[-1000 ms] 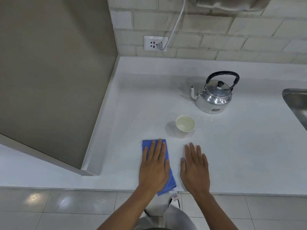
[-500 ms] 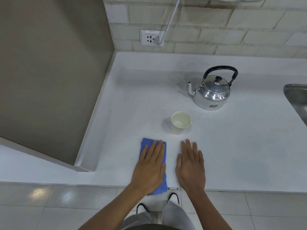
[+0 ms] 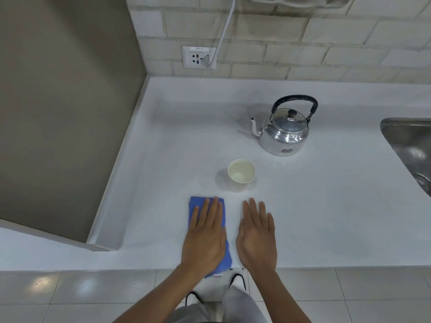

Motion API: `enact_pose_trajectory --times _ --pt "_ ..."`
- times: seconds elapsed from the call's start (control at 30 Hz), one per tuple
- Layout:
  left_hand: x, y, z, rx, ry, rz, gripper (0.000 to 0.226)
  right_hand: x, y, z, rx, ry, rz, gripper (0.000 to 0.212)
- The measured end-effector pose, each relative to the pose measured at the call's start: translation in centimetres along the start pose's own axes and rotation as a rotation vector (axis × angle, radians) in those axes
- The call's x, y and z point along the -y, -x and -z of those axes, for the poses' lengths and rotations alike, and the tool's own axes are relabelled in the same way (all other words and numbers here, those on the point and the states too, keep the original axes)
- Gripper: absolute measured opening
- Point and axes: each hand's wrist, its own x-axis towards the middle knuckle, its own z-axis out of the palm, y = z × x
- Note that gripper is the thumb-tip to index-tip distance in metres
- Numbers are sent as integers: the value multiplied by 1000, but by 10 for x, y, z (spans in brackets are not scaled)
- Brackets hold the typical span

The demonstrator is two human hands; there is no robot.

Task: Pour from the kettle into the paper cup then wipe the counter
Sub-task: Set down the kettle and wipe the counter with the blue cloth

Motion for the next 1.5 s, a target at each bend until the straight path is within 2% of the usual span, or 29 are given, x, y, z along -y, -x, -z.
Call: enact_pose_trajectory --times 0.1,0.2,0.37,0.47,0.63,0.83,0.97,1.07,1.23,1.37,1.5 --pt "0 23 -3 -28 16 -154 60 -1 1 0 3 -16 4 53" --pt "22 17 4 -40 27 -206 57 -1 1 3 -4 -43 6 54" --pt "69 -21 23 -67 90 -23 61 -8 1 8 35 -102 51 50" --pt "95 -48 33 -85 51 63 64 -14 1 11 44 -150 79 50" --pt "94 -88 32 -46 -23 123 60 -18 0 11 3 -120 115 50" --pt "52 -20 17 -97 54 104 63 -25 -1 10 -21 -49 132 52" --pt "60 18 9 -76 54 -39 58 -23 0 6 7 -17 117 55" --pt "88 -1 19 -83 60 -65 57 -23 -1 6 21 -11 110 56" --pt "126 -74 39 -40 47 65 67 -22 -2 7 23 -21 99 56" --pt "132 -131 42 18 -31 77 70 -22 -2 8 33 -12 97 56" --pt "123 -134 39 5 -63 111 62 -21 -1 7 23 -15 102 55"
